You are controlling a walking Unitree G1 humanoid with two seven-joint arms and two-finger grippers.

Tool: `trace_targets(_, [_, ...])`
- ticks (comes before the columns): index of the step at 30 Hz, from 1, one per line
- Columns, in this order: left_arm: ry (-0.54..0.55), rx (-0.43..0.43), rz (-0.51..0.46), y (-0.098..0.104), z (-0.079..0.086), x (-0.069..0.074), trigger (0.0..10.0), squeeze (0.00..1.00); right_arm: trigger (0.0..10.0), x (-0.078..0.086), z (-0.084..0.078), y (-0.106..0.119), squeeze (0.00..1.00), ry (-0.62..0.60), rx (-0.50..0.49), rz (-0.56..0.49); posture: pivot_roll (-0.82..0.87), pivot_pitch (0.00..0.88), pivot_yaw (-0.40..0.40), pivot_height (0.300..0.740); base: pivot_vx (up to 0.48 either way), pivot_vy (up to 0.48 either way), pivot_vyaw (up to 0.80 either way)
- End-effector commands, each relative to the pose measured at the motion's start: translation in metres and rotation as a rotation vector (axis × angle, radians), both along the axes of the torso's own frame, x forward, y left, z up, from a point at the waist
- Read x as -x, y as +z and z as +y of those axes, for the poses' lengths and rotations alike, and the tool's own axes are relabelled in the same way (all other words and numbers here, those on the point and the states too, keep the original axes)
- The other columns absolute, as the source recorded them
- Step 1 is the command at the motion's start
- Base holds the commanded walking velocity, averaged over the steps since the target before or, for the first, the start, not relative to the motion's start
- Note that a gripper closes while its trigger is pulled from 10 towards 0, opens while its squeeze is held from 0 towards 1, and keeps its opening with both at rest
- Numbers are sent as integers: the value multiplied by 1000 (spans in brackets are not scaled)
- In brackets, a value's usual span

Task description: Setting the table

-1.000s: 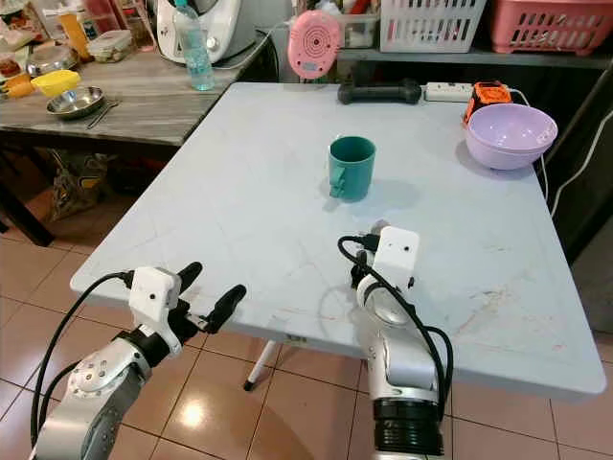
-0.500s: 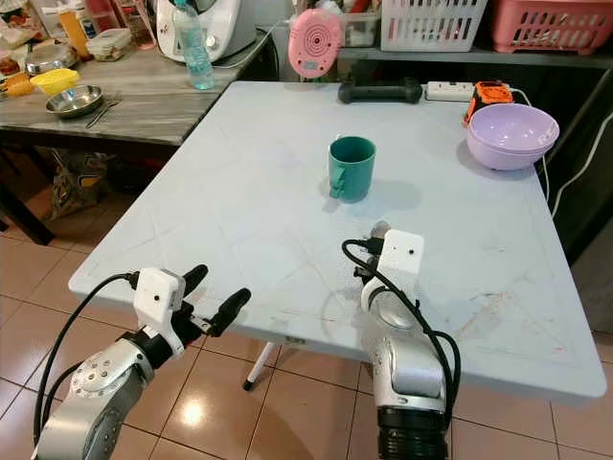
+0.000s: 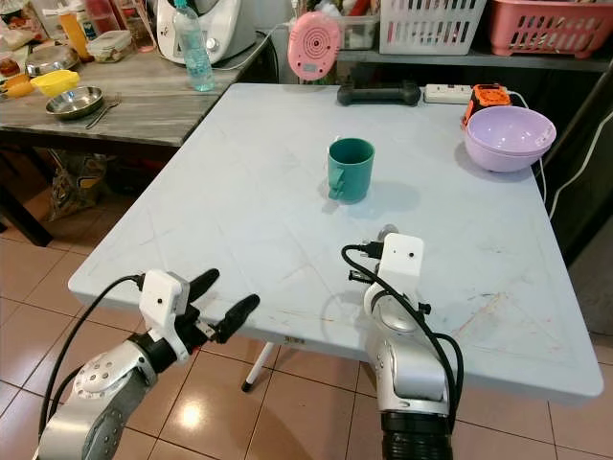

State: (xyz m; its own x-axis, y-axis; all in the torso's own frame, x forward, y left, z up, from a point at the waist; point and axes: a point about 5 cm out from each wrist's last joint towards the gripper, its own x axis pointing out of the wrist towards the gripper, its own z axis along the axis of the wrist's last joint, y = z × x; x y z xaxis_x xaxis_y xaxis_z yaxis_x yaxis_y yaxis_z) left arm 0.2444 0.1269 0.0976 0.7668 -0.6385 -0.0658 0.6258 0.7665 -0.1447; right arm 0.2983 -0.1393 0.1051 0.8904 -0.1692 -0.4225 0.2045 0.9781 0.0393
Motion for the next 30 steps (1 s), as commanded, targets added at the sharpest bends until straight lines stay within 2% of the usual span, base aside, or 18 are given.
trace_targets(1, [-65, 9, 25, 2, -2, 7, 10000, 0, 0, 17, 13, -38, 0, 61, -48, 204, -106, 79, 90, 740, 0, 0, 0])
trace_targets(7, [-151, 4, 44, 3, -7, 10, 10000, 0, 0, 18, 11, -39, 0, 63, -42, 205, -111, 79, 92, 740, 0, 0, 0])
trace_targets(15, [-194, 12, 61, 6, -9, 13, 10000, 0, 0, 19, 11, -41, 0, 62, -49, 209, -117, 80, 95, 740, 0, 0, 0])
trace_targets(24, [-226, 10, 34, 27, -21, 19, 10000, 0, 0, 16, 10, -37, 0, 72, -77, 193, -125, 82, 89, 740, 0, 0, 0])
trace_targets(26, [-206, 16, 4, 40, -28, 22, 10000, 0, 0, 11, 7, -28, 0, 71, -66, 141, -128, 81, 87, 740, 0, 0, 0])
trace_targets(27, [-179, 17, -17, 44, -27, 18, 10000, 0, 0, 4, 8, -14, 0, 111, -40, 54, -129, 79, 84, 740, 0, 0, 0])
trace_targets(28, [-179, 17, -17, 44, -27, 18, 10000, 0, 0, 4, 8, -14, 0, 111, -40, 54, -129, 79, 84, 740, 0, 0, 0])
trace_targets(30, [-141, 30, -27, 47, -23, 9, 10000, 0, 0, 1, 10, 5, 0, 173, 26, -49, -131, 77, 83, 740, 0, 0, 0])
